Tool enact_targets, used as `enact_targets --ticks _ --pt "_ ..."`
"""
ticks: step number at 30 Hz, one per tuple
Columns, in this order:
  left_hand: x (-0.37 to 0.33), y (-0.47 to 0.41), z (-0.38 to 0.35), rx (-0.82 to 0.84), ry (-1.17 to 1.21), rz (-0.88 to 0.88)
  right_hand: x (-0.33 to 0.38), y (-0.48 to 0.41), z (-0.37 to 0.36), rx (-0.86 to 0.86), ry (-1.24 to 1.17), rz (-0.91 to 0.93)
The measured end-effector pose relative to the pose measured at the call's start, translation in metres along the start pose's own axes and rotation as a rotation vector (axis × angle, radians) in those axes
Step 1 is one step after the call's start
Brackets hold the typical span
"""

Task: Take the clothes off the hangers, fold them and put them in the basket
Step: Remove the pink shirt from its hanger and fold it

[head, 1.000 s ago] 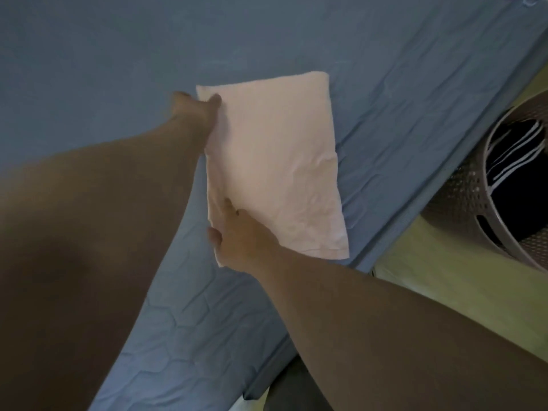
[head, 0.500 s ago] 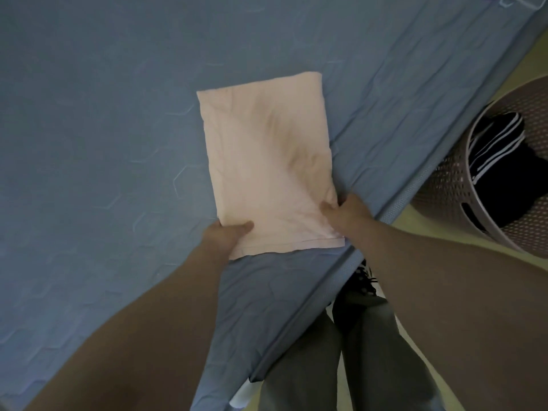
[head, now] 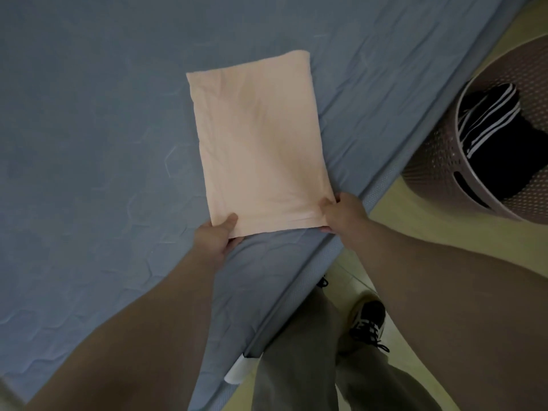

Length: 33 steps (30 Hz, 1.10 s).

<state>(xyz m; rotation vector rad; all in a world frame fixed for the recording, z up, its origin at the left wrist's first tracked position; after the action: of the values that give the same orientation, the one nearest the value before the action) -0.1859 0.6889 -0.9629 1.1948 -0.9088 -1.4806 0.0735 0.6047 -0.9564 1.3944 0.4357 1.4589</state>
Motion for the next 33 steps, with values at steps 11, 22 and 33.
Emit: enact_targets --ticks 11,22,33 --pt "0.091 0.078 0.032 -0.044 -0.393 0.189 -0.075 0.092 0.043 0.034 0.135 -0.286" --pt "-0.031 0.118 0.017 -0.042 -0.535 0.134 0.058 0.099 0.047 0.080 -0.245 -0.130" --pt "-0.141 0.038 -0.060 -0.027 -0.239 -0.131 0.110 -0.012 0.016 -0.055 -0.160 0.084"
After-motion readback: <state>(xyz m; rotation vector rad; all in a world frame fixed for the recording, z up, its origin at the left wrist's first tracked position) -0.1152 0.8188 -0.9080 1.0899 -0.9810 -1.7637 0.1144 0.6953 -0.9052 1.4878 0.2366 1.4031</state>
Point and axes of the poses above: each hand's wrist, its own y-axis away from the middle knuckle, its own z-axis out of the back of the hand, x = y × z, the point moved 5 cm from there along -y, towards the middle knuckle, and after that the axes turned 9 degrees about z, right-handed, at the moved point
